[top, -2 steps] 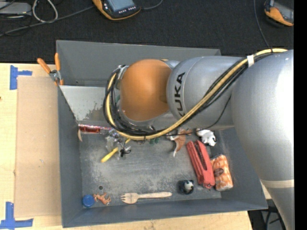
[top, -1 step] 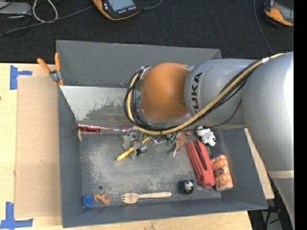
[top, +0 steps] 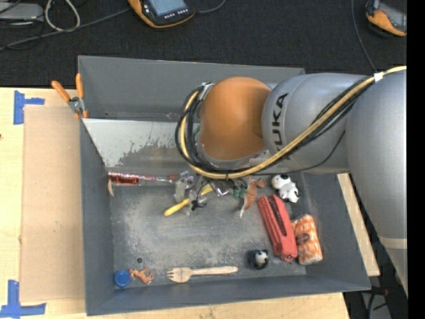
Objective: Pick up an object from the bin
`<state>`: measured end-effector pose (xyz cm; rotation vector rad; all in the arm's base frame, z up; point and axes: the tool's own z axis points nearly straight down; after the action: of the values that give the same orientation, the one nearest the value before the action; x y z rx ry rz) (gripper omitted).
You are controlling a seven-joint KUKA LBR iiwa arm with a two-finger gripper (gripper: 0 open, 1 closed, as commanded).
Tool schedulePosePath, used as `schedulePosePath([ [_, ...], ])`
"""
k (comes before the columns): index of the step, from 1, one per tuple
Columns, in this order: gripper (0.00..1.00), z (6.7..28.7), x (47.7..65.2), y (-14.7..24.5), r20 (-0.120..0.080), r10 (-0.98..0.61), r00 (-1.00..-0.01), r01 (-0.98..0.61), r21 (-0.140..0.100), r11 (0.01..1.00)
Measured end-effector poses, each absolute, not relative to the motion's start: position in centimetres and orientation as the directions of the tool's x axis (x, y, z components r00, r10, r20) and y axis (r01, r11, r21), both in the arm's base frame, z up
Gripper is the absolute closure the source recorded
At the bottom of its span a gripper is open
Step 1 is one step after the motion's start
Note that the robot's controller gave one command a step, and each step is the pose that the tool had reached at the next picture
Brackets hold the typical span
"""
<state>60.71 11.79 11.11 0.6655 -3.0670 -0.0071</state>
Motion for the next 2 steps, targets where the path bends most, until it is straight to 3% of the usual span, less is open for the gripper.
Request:
schedulePosePath([
  [1, 1.00, 9.0, 60.2, 8.5, 0.000, -0.471, -0.882, -0.471, 0.009, 0.882],
  [2, 1.00, 10.3, 61.0, 7.1, -0.004, -0.456, -0.890, -0.456, 0.008, 0.890],
])
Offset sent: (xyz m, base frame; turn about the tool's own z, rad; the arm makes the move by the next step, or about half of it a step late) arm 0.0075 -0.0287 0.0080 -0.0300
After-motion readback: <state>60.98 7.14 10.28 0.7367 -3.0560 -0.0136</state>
